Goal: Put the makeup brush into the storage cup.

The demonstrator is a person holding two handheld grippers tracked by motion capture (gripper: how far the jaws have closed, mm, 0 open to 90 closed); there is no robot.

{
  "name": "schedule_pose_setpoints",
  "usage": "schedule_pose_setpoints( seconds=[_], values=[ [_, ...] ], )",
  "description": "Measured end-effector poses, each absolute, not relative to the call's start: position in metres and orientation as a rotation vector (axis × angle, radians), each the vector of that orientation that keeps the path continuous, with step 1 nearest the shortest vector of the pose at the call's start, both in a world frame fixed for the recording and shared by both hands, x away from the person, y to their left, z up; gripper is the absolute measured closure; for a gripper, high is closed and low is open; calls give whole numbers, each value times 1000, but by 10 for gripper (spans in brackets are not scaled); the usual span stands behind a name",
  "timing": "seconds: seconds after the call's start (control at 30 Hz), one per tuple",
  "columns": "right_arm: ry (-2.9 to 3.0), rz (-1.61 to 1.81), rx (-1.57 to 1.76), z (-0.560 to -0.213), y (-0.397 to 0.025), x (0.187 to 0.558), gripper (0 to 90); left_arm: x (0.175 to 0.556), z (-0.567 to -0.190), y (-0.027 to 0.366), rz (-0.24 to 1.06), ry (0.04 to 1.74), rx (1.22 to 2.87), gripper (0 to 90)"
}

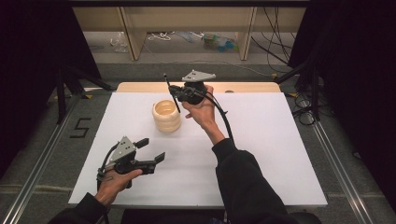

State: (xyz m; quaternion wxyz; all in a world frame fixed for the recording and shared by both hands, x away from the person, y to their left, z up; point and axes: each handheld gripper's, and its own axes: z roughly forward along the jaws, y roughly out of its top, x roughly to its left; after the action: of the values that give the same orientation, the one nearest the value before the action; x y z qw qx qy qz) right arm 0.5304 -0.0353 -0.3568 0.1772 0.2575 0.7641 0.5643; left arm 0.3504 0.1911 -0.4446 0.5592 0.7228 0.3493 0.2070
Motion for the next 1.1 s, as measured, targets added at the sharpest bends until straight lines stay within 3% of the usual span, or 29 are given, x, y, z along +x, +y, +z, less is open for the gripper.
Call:
schedule_pose_setpoints(
  seconds=[1.1],
  values=[
    [2164, 1566, 710, -357, 7, 550, 836, 350, -444, 192, 493, 826, 1707, 158]
  ],
)
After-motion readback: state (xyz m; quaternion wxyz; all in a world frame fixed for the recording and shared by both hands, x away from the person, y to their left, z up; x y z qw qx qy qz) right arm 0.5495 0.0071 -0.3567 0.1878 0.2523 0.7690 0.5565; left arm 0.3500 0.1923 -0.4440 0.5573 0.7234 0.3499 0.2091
